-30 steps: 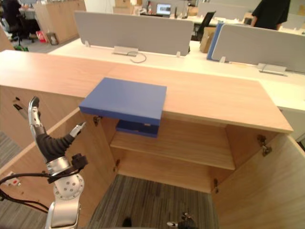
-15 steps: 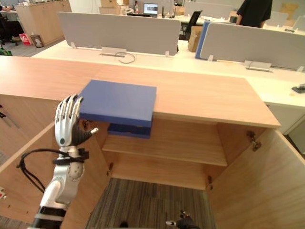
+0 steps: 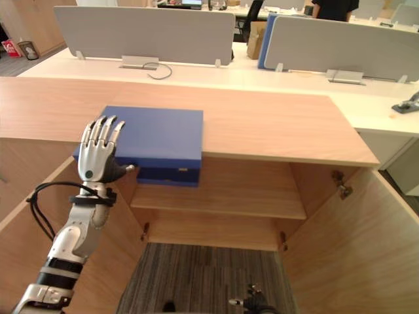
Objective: Walk over to the cabinet, pick up the folder, carry it to the office cabinet, place the folder inside the office cabinet, then close the office cabinet door
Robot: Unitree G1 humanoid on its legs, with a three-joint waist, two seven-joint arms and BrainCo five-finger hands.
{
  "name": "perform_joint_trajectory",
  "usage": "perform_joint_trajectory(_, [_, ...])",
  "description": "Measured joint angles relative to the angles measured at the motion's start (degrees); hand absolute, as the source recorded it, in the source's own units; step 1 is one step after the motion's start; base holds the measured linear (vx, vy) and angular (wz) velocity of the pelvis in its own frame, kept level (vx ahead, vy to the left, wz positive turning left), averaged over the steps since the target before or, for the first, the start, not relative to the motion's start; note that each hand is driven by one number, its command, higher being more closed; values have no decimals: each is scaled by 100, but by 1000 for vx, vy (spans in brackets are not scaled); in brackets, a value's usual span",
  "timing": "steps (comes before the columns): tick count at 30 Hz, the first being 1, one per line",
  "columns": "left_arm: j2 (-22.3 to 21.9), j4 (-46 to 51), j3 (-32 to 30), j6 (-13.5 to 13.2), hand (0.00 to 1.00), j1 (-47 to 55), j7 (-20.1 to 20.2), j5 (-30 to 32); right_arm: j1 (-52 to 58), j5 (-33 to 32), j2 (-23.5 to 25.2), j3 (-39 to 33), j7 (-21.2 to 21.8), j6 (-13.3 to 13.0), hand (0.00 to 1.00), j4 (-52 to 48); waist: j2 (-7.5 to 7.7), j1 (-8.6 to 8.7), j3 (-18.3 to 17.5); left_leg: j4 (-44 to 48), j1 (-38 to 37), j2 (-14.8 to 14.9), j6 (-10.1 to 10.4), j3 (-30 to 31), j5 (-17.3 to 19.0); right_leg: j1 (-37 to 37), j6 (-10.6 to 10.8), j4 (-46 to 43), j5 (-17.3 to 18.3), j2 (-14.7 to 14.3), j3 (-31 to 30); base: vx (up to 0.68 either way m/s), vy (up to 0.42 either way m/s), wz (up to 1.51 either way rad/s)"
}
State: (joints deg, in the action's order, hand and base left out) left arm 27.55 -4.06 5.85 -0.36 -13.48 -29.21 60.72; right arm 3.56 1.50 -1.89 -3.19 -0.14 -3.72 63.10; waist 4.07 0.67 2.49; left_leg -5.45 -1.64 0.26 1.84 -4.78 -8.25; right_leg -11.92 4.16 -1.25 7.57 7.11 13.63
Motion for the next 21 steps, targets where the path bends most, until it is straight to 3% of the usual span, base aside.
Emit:
perform_joint_trajectory(15, [222, -928, 515, -137, 0, -298, 240, 57, -2, -1, -40, -15, -3, -41, 0, -34, 1, 143, 3, 1, -46, -1, 12, -100, 47, 0, -10, 18, 5, 9, -110, -6, 7, -3])
perform_joint_trajectory(16, [239, -1001, 528, -138, 100, -375, 270, 67, -2, 0, -51, -13, -3, -41, 0, -33, 1, 143, 3, 1, -48, -1, 13, -101, 48, -1, -10, 18, 5, 9, -110, 0, 0, 0])
perform_joint_trajectory(21, [300, -1128, 619, -127, 100, -638, 311, 75, 9, 0, -142, -14, -3, -40, 0, -14, 1, 156, 3, 1, -62, -1, 13, -114, 48, -11, -11, 17, 5, 10, -116, 0, 0, 0])
